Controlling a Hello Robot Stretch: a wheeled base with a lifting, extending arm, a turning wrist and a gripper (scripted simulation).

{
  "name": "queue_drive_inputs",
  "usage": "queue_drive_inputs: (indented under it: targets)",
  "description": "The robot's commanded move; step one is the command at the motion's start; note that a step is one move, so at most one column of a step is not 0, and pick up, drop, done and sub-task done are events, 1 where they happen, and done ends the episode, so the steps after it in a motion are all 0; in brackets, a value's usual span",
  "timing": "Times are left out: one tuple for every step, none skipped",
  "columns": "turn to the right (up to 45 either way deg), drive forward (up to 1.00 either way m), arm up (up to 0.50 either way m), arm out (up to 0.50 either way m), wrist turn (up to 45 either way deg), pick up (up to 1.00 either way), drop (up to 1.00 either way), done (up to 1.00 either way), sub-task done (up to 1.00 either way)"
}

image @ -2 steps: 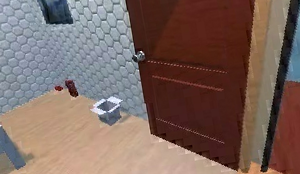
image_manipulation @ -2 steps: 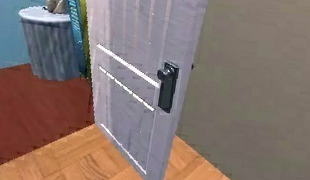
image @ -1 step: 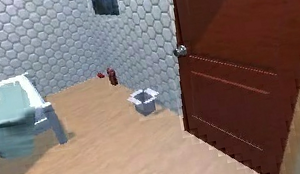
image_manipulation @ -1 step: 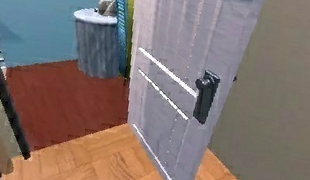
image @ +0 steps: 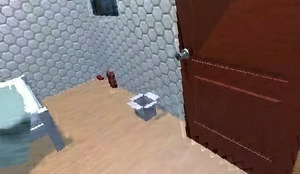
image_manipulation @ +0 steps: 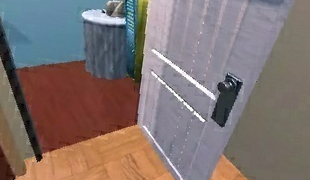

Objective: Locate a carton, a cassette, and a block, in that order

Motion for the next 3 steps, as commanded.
queue_drive_inputs:
  targets:
    - [-9.0,0.0,0.0,0.0,0.0,0.0,0.0,0.0,0.0]
    - [0.0,1.0,0.0,0.0,0.0,0.0,0.0,0.0,0.0]
    - [-12.0,0.0,0.0,0.0,0.0,0.0,0.0,0.0,0.0]
